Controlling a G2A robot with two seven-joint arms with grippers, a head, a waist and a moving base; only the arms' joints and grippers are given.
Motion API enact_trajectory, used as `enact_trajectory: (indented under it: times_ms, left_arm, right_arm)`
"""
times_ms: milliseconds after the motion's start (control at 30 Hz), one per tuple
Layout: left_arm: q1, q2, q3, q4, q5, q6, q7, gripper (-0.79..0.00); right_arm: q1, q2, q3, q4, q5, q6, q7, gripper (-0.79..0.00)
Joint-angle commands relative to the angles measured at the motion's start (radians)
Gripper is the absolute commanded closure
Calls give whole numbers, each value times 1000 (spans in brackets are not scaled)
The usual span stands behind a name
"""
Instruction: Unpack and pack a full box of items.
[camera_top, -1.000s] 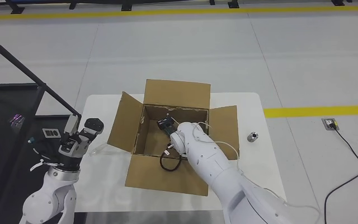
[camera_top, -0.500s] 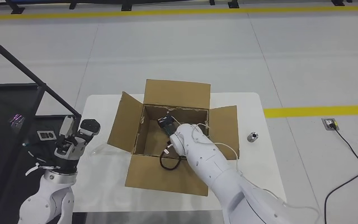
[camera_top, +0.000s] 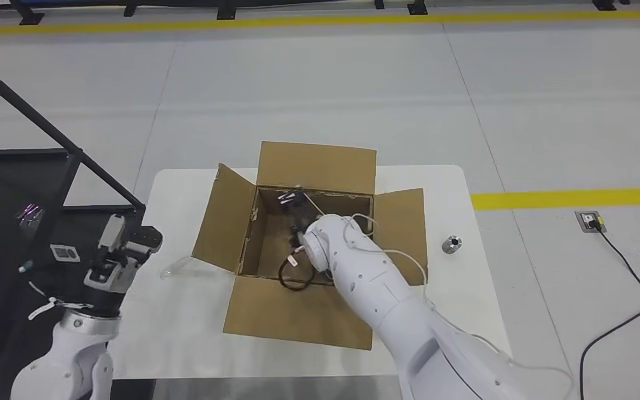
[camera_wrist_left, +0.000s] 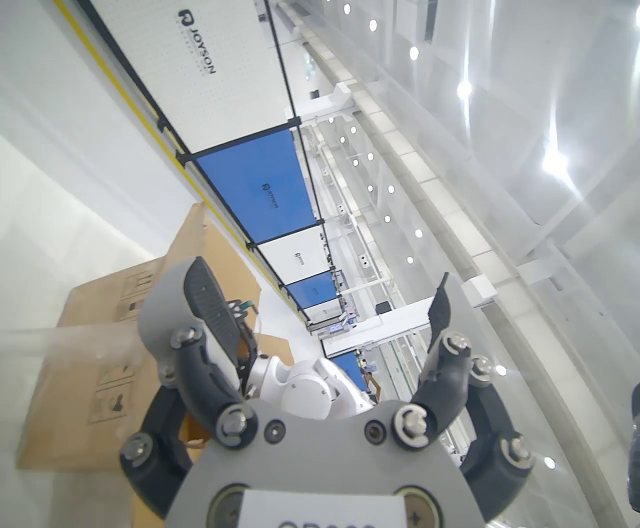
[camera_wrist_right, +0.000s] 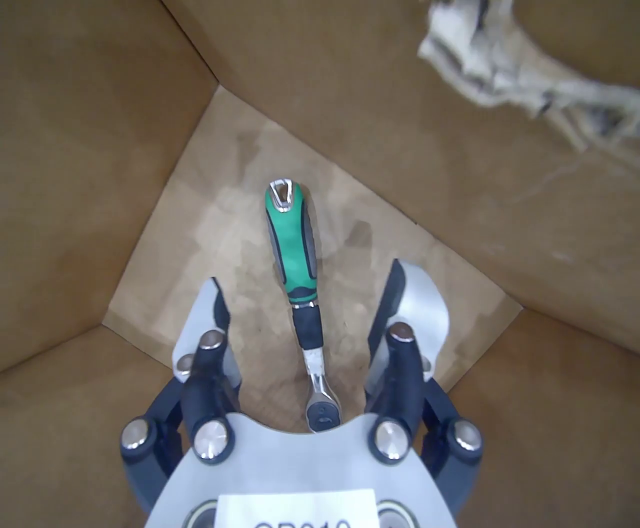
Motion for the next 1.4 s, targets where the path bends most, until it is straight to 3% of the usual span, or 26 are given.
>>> enact_trajectory:
  times_ms: [0, 267, 467, 533, 600, 1167, 1367]
  left_arm:
    - [-7, 5, 12, 18, 57, 39, -34, -785]
    - [-85, 13, 113, 96, 282, 77, -58, -767]
    - [-103, 15, 161, 96, 358, 82, -63, -554]
    - [-103, 16, 169, 95, 379, 88, -55, -434]
    - [-104, 16, 177, 96, 407, 94, -34, -471]
    - [-57, 21, 189, 46, 453, 86, -20, 0]
    - [-40, 24, 183, 32, 460, 80, -29, 0]
  right_arm:
    - [1, 1, 1, -1, 1, -5, -1, -785]
    - [1, 1, 1, -1, 1, -5, -1, -785]
    - [-25, 11, 10, -15, -1, 0, -25, -785]
    - [-30, 17, 17, -20, 1, 0, -29, -785]
    - [-33, 23, 22, -25, 2, 1, -27, -785]
    - [-52, 58, 26, -64, -68, -39, 94, -785]
    - [-57, 66, 19, -73, -109, -36, 111, -785]
